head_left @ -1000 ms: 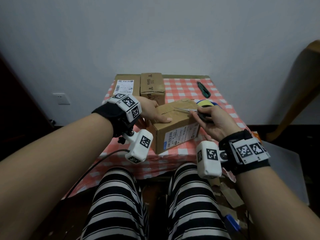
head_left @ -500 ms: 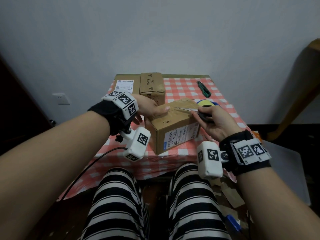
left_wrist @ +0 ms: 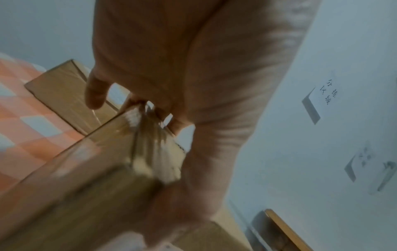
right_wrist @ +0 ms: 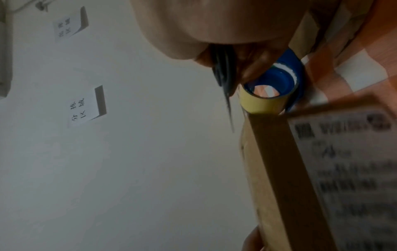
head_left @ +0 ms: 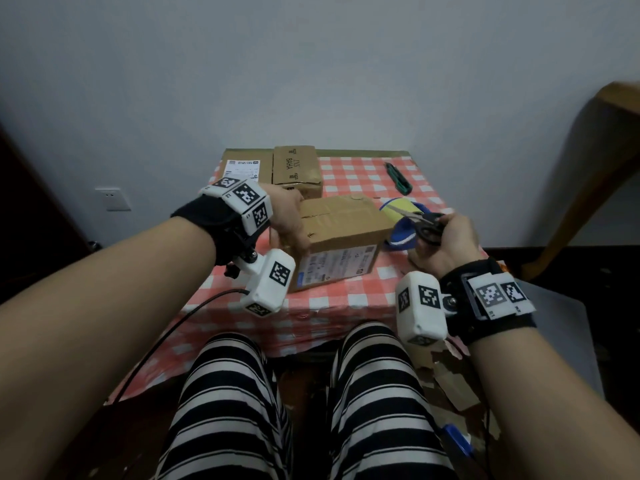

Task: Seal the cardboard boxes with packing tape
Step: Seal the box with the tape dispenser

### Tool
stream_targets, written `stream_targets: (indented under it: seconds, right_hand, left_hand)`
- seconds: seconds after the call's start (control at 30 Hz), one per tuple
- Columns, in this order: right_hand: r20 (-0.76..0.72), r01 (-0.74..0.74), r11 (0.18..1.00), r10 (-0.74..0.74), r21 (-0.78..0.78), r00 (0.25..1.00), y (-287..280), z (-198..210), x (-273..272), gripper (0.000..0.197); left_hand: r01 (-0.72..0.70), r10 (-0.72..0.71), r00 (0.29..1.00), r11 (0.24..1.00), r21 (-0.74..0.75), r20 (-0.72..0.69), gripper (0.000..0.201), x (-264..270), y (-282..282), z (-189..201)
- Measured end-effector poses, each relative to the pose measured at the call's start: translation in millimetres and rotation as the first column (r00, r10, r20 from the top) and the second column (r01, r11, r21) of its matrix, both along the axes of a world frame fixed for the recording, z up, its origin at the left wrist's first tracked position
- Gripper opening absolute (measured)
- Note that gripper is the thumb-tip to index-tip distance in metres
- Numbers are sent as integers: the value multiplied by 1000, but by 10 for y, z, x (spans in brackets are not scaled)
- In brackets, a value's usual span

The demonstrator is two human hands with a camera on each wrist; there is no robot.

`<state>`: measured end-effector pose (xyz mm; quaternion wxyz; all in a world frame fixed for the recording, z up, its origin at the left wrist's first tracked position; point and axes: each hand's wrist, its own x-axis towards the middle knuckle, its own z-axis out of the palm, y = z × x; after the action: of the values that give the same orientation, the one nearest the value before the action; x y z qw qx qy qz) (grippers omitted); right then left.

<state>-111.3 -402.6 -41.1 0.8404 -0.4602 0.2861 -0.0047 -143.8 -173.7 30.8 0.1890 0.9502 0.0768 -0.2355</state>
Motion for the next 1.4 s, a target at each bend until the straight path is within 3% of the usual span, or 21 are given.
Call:
stream_targets:
  seconds: [0.07, 0.17, 0.27, 0.43, 0.57, 0.7, 0.83, 0.93, 1.03, 1.1, 1.2, 1.4]
  right_hand:
    - [-26, -44, 999, 44, -27, 999, -22, -39, -26, 25]
    - [-32, -208, 978, 207, -19, 978, 17, -88, -154, 28]
    - [-118, -313, 949, 307, -37, 944, 137, -216, -165, 24]
    - [-171, -292, 956, 290, 13, 942, 230, -291, -74, 28]
    - [-125, -307, 935, 288, -176, 949, 180, -147, -21, 47]
    - [-100, -244, 917, 224, -316, 969, 77, 11, 66, 31]
    - [-130, -215, 898, 178, -384, 975, -63, 16, 198, 45]
    - [-128, -328, 872, 302, -362, 945, -43, 45, 239, 38]
    - [-143, -341, 883, 310, -323, 940, 37, 78, 273, 33]
    - [-137, -362, 876, 335, -317, 932, 99, 95, 310, 26]
    - [-133, -344, 903, 319, -256, 938, 174, 127, 338, 49]
    - [-176, -258, 948, 226, -185, 958, 229, 108, 315, 58]
  left_hand:
    - [30, -36, 998, 992, 126, 47, 89, -2, 42, 46]
    - [100, -130, 989, 933, 346, 65, 89, -10, 101, 26]
    - [123, -160, 986, 895, 428, 49, 90, 1, 129, -17]
    - [151, -167, 986, 883, 445, -2, 104, 6, 117, 4]
    - [137, -145, 989, 916, 377, -8, 113, 21, 135, 46]
    - [108, -111, 994, 934, 341, -10, 119, 82, 107, 82]
    - [149, -133, 989, 936, 319, -71, 126, 175, 69, 81]
    - [199, -184, 980, 918, 343, -77, 109, 233, 19, 56]
    - [184, -179, 983, 943, 278, -43, 96, 288, -16, 38]
    - [169, -167, 986, 957, 237, -27, 97, 318, -36, 32]
    - [178, -173, 984, 959, 222, -41, 106, 343, -65, 31]
    - [159, -148, 986, 973, 170, -75, 120, 339, -74, 56]
